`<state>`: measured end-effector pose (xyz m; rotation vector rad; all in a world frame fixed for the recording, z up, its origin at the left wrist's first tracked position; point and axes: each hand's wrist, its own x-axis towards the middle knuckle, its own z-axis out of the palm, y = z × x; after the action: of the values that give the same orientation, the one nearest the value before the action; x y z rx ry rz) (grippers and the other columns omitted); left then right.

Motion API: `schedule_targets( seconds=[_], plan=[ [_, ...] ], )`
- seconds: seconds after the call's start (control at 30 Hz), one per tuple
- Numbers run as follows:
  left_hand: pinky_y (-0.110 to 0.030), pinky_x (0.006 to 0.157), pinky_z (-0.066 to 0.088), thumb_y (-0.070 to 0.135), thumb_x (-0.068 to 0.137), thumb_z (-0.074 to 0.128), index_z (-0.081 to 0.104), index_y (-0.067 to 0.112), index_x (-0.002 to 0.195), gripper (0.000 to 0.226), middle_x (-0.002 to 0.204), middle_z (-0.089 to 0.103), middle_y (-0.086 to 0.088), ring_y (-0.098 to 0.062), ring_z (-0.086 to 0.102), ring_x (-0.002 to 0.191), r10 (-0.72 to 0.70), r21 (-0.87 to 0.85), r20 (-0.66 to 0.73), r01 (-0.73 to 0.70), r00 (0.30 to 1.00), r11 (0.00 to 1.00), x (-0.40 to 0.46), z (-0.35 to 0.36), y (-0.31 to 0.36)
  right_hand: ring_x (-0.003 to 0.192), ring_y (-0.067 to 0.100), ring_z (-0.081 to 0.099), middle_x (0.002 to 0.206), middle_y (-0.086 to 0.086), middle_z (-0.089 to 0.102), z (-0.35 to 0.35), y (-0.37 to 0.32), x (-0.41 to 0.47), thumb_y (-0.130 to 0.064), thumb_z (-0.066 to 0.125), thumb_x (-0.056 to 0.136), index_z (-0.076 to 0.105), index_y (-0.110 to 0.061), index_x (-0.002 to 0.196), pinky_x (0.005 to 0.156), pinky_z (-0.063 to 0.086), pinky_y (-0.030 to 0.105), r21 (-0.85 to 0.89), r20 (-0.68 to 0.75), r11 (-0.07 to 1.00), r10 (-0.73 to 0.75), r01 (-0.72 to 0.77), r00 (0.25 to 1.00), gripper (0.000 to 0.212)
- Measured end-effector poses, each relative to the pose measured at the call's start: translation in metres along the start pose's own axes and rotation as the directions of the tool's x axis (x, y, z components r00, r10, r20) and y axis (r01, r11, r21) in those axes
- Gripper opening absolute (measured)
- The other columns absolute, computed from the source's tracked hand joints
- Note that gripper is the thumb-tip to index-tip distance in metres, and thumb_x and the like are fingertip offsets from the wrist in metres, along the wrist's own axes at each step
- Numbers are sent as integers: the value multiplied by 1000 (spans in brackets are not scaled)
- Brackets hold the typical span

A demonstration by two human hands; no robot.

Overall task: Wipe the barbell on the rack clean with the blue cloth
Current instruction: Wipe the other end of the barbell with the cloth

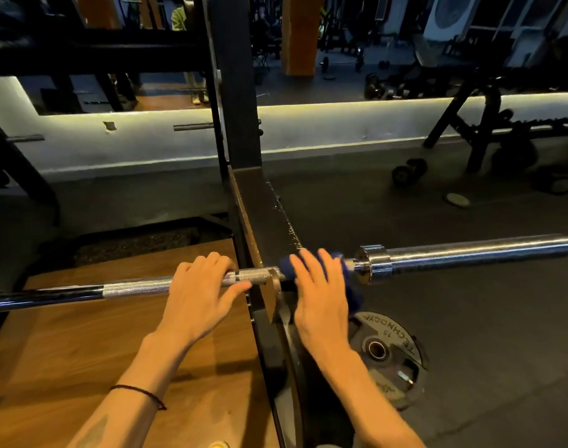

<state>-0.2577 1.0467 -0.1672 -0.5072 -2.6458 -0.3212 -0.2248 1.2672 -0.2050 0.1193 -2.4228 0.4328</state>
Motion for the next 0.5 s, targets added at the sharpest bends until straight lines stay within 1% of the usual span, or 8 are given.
schedule_targets(
  seconds=[0.07, 0.13, 0.17, 0.27, 0.33, 0.37, 0.43, 0.5],
  plan=[
    [-29, 73, 31, 71, 90, 32, 55, 33, 95, 44, 89, 52, 15, -7, 47, 79, -28, 20, -15, 28, 1000, 999, -2, 2, 3, 143, 32, 40, 150, 6, 51, -3, 11, 2, -14, 49, 96, 51, -16, 148, 122, 22, 46, -36, 82, 974, -219, 223, 972, 52],
    [-30, 74, 33, 72, 88, 32, 58, 33, 97, 48, 90, 55, 14, -9, 49, 81, -52, 43, -8, 52, 999, 998, -1, 2, 6, 137, 33, 48, 146, 8, 55, -13, 36, 8, -17, 49, 98, 52, -15, 146, 120, 29, 48, -109, 105, 951, -280, 291, 954, 49],
    [-31, 74, 34, 72, 88, 31, 61, 32, 98, 51, 91, 57, 13, -11, 51, 83, -58, 62, -1, 58, 998, 996, -1, 2, 8, 134, 34, 51, 144, 10, 57, -17, 48, 11, -15, 52, 97, 55, -12, 144, 120, 31, 49, -127, 83, 961, -237, 246, 968, 47],
    [-34, 76, 36, 72, 87, 27, 65, 30, 100, 58, 93, 61, 10, -15, 53, 85, -81, 98, 16, 79, 997, 992, -1, 2, 11, 134, 37, 52, 140, 14, 60, -22, 47, 9, -4, 70, 87, 60, -5, 136, 121, 31, 47, -131, -13, 991, 14, -16, 1000, 50],
    [-35, 75, 37, 73, 88, 26, 66, 29, 100, 61, 93, 62, 9, -16, 54, 84, -93, 94, 20, 90, 995, 991, -1, 1, 15, 142, 34, 44, 145, 11, 56, -13, 24, 5, 2, 70, 84, 58, -7, 139, 123, 27, 47, -90, -57, 983, 154, -159, 986, 57],
    [-36, 75, 37, 73, 89, 25, 67, 29, 100, 62, 93, 62, 9, -17, 54, 84, -104, 93, 21, 102, 994, 991, -1, 1, 17, 144, 34, 40, 148, 10, 54, -9, 13, 4, 3, 66, 84, 56, -9, 141, 123, 24, 47, -55, -53, 988, 143, -146, 988, 60],
    [-36, 77, 37, 74, 90, 22, 69, 31, 105, 65, 97, 64, 9, -16, 55, 88, -134, 85, 20, 132, 991, 988, -1, 2, 20, 145, 34, 38, 152, 8, 50, -4, 1, 0, -3, 55, 85, 51, -12, 146, 123, 22, 47, -26, 26, 995, -96, 97, 995, 63],
    [-34, 82, 34, 74, 90, 19, 67, 35, 112, 66, 101, 64, 11, -13, 53, 92, -151, 47, 39, 149, 988, 988, 0, 2, 19, 139, 33, 46, 151, 8, 51, -8, 12, 8, -11, 44, 87, 50, -14, 147, 122, 26, 46, -66, 125, 942, -320, 330, 939, 61]
  ],
)
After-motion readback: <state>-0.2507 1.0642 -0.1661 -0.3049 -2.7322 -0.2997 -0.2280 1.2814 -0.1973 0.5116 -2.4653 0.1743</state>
